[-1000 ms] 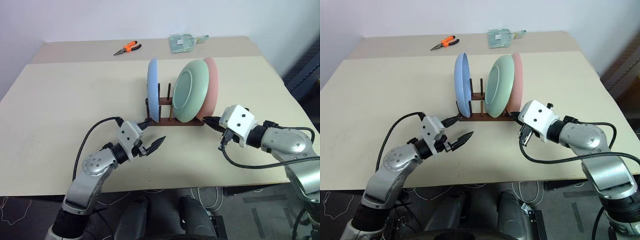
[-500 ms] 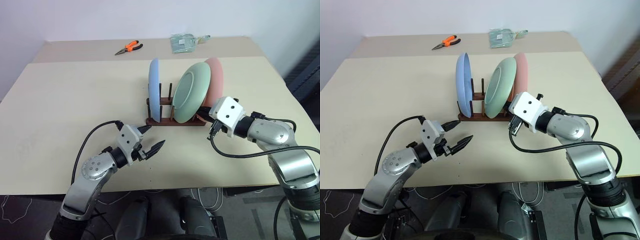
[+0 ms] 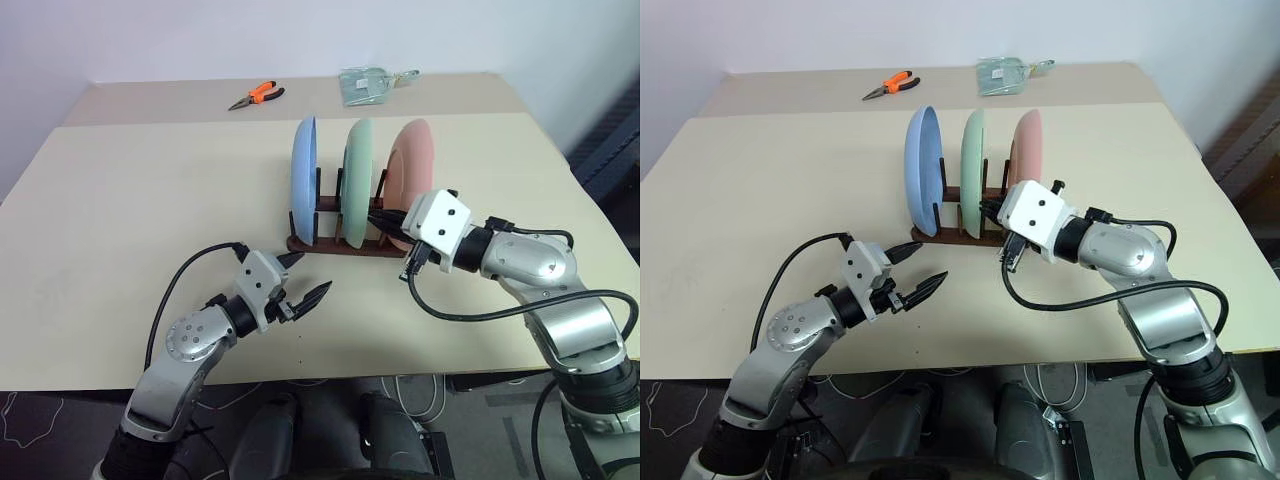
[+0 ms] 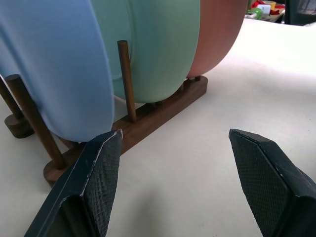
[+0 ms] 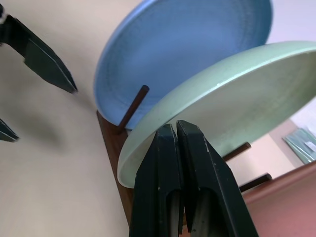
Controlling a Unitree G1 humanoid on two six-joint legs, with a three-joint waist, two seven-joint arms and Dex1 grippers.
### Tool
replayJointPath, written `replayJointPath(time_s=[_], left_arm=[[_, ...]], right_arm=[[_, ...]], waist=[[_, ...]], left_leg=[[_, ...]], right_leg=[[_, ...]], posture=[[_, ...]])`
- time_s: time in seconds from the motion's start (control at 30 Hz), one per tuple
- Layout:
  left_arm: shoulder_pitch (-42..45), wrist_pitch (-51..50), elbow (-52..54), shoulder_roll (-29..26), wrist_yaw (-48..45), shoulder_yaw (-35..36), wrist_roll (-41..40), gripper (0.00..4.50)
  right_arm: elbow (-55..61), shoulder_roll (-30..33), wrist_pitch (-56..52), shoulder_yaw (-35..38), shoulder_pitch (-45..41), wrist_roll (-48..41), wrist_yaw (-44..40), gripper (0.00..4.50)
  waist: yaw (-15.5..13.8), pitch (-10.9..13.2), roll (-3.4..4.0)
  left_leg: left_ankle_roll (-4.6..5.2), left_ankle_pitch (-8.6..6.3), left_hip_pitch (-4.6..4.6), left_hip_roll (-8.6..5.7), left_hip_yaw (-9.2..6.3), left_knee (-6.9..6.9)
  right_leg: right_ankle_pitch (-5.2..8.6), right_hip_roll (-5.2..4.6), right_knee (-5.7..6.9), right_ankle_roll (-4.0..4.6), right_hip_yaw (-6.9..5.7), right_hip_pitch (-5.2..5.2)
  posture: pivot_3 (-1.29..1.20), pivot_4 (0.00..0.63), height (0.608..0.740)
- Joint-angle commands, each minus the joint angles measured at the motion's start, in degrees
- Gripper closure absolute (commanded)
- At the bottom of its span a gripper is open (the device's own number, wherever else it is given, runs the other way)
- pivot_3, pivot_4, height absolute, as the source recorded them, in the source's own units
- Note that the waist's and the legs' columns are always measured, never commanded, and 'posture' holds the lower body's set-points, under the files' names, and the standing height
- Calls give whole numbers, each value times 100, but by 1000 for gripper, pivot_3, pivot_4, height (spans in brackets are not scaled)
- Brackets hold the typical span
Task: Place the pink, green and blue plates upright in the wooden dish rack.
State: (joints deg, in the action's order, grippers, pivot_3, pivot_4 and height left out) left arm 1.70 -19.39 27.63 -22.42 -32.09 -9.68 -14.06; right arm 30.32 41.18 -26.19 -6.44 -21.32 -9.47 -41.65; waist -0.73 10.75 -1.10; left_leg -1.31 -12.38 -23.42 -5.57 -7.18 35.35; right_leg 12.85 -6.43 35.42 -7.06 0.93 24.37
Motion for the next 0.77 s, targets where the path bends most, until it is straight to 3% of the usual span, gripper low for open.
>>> replayJointPath(time_s=[0.03, 0.17, 0.3, 0.47, 0.77], left_arm=[[-197, 136, 40, -126, 78, 301, 61, 987], [-460, 210, -174, -327, 121, 809, 40, 987], [-795, 438, -583, -575, 121, 1423, 71, 987], [-992, 767, -927, -697, 217, 2002, 92, 987], [-1078, 831, -930, -517, 281, 2080, 69, 987]], right_arm=[[180, 419, -3, 399, 661, -243, -438, 4435], [-156, 517, 294, 951, 1472, -514, -657, 4435], [-993, 251, 668, 1472, 1732, -621, -471, 4435], [-1951, 83, 1293, 1552, 1603, -437, -409, 4435], [-2847, -323, 1891, 1348, 1107, -203, -121, 4435]], waist=[[-15, -1, -3], [12, -1, -1], [36, -2, 1], [10, -3, 0], [15, -4, 3]], left_leg=[[2, -1, 0, 0, -1, 0], [6, -4, 0, 0, 1, 0], [6, -4, 13, 19, 31, 1], [6, -4, 15, 25, 42, 1], [5, -4, 15, 25, 44, 0]], right_leg=[[0, 0, -3, 0, -1, -3], [0, -1, -8, 1, -1, -4], [-5, 1, -5, 21, 3, -5], [-9, 2, -8, 23, 3, -4], [-19, 3, -9, 8, 4, -4]], posture=[[0, 150, 732], [0, 150, 732], [0, 150, 732], [0, 150, 732], [0, 150, 732]])
